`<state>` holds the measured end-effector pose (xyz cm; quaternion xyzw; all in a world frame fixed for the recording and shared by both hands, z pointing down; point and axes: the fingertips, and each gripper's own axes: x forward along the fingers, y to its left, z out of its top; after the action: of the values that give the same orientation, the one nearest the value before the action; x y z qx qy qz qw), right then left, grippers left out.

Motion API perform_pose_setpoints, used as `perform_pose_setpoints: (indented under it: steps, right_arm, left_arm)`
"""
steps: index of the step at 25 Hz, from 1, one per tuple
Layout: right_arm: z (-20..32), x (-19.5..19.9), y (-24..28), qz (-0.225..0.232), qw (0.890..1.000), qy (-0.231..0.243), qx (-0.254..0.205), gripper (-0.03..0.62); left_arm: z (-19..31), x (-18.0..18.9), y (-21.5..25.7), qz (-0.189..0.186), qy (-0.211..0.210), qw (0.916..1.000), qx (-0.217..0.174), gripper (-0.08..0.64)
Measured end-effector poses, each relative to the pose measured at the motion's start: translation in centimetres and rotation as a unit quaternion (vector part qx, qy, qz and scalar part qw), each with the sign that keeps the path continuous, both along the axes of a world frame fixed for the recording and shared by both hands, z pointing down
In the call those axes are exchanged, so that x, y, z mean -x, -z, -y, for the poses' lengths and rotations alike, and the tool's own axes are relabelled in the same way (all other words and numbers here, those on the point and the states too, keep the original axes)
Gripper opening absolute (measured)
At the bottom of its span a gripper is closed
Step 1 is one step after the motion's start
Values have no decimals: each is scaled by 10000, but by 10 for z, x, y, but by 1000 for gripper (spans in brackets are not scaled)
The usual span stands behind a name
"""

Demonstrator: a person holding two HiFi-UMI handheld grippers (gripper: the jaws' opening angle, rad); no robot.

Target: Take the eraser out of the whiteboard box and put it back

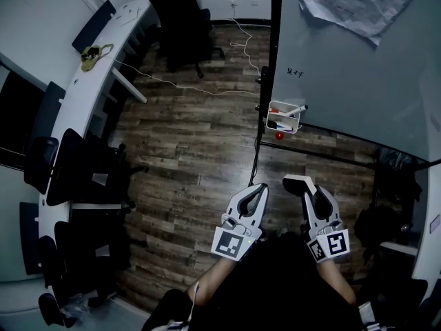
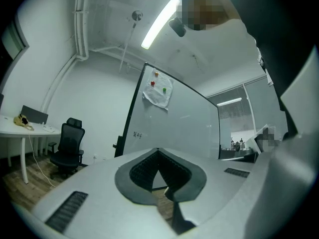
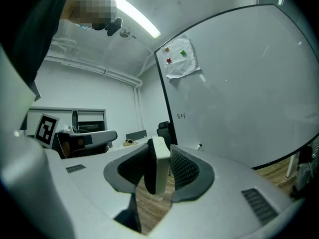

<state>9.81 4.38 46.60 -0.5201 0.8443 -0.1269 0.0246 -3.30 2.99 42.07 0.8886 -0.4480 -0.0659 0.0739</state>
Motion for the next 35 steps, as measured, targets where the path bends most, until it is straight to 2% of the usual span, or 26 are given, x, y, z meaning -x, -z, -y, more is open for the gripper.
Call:
perform_pose_setpoints:
  steps: [7, 14, 26, 35]
  right_arm:
    - [20, 23, 2, 42, 9998, -165, -53, 143]
    - [49, 26, 6, 17, 9995, -274, -134, 143]
    - [147, 11, 0, 66, 9991, -410, -131, 143]
    - [208, 5, -14, 105, 9995, -306, -65, 143]
  left_arm:
    - [18, 25, 2, -67, -102, 9999, -74, 6]
    - [44, 31, -2, -143, -136, 9998, -76, 6]
    - [122, 19, -13, -129, -115, 9998, 57, 6]
    - [167, 5, -25, -132, -56, 9997, 222, 6]
